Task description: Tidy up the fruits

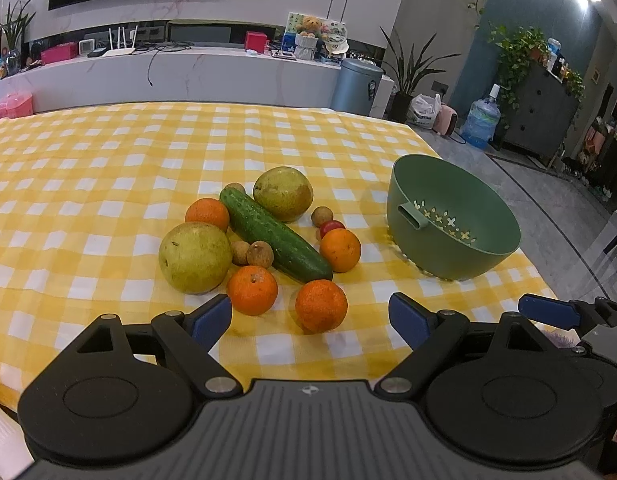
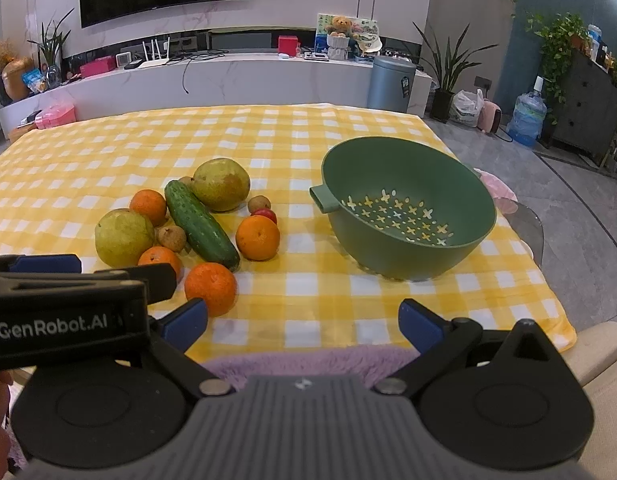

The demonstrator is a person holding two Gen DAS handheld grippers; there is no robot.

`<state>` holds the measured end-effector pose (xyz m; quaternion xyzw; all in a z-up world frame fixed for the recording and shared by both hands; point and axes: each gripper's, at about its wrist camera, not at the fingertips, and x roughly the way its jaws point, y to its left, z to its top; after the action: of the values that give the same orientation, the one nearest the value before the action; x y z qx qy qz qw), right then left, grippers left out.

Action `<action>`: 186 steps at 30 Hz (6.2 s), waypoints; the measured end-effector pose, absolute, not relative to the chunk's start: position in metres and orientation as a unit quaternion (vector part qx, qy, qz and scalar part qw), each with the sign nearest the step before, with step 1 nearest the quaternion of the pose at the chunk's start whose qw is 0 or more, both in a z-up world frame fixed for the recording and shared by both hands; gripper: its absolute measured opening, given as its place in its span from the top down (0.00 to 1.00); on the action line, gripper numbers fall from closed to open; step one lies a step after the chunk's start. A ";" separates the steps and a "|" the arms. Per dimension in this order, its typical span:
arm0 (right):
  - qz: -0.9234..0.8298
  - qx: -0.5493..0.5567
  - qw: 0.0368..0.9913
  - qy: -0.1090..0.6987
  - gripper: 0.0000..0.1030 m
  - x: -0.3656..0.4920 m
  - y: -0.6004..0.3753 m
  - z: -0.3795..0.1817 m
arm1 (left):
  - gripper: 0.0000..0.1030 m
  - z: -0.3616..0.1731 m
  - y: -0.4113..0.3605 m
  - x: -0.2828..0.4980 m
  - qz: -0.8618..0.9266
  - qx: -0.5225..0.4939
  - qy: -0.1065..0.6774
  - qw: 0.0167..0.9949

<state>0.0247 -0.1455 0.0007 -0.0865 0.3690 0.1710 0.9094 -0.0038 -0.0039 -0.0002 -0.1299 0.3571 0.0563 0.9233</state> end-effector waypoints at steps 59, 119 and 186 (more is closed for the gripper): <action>0.169 0.105 0.836 0.512 0.58 0.102 -0.076 -0.063 | 0.09 -0.072 0.103 0.020 -0.049 -0.058 0.311 0.947; 0.254 0.266 0.822 0.436 0.58 0.100 -0.114 -0.048 | 0.27 -0.031 0.118 0.018 -0.059 -0.215 0.220 0.950; 0.212 -0.001 0.818 0.536 0.17 0.253 0.009 -0.047 | 0.27 -0.033 0.149 0.018 0.009 -0.257 0.210 0.943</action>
<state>0.2528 0.0093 -0.0472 -0.0006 0.5355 0.2116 0.8176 0.0180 0.1493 -0.0326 -0.2569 0.2101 0.0087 0.9433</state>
